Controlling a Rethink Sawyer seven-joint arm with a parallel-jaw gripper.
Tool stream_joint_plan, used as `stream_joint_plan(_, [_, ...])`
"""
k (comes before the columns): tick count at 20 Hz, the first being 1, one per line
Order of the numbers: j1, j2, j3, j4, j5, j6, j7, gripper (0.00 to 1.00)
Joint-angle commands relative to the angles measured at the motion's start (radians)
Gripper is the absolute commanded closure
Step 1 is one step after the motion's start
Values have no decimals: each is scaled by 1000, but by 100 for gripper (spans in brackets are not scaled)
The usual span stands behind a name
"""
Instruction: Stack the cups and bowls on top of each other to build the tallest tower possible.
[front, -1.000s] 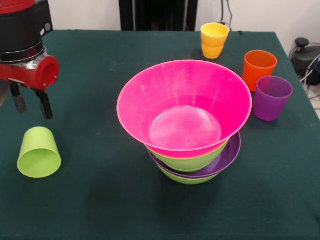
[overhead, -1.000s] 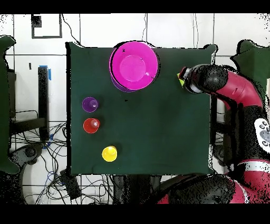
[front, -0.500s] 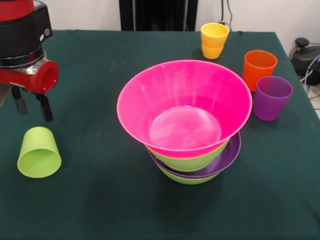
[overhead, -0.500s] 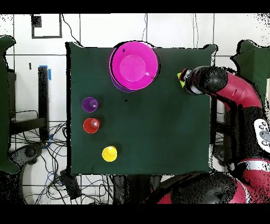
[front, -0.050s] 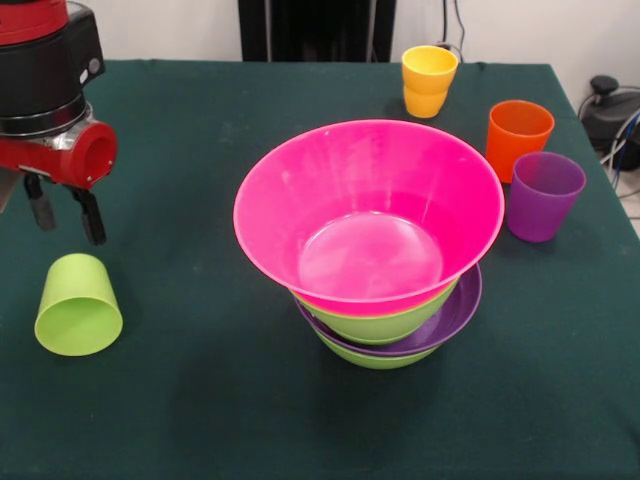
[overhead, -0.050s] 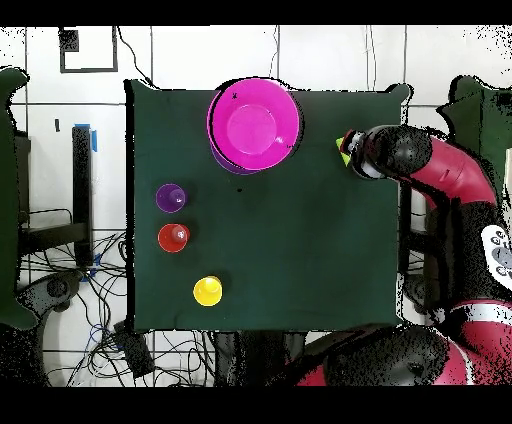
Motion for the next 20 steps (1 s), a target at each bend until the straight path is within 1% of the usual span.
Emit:
stream_joint_plan(1, [9, -8, 63, 4, -29, 100, -133, 0])
stream_joint_plan(5, [7, 4, 65, -3, -29, 93, -133, 0])
stream_joint_plan(7, [9, 15, 66, -18, -29, 94, -130, 0])
stream_joint_plan(10, [23, 37, 60, -63, -23, 98, -99, 0])
stream_joint_plan(11, [28, 35, 55, -71, -24, 103, -92, 0])
stream_joint_plan(14, [29, 5, 49, -51, -17, 116, -82, 0])
stream_joint_plan(17, [36, -64, 41, -8, 0, 145, -65, 0])
stream_joint_plan(20, [50, -102, 40, -11, 24, 174, -34, 0])
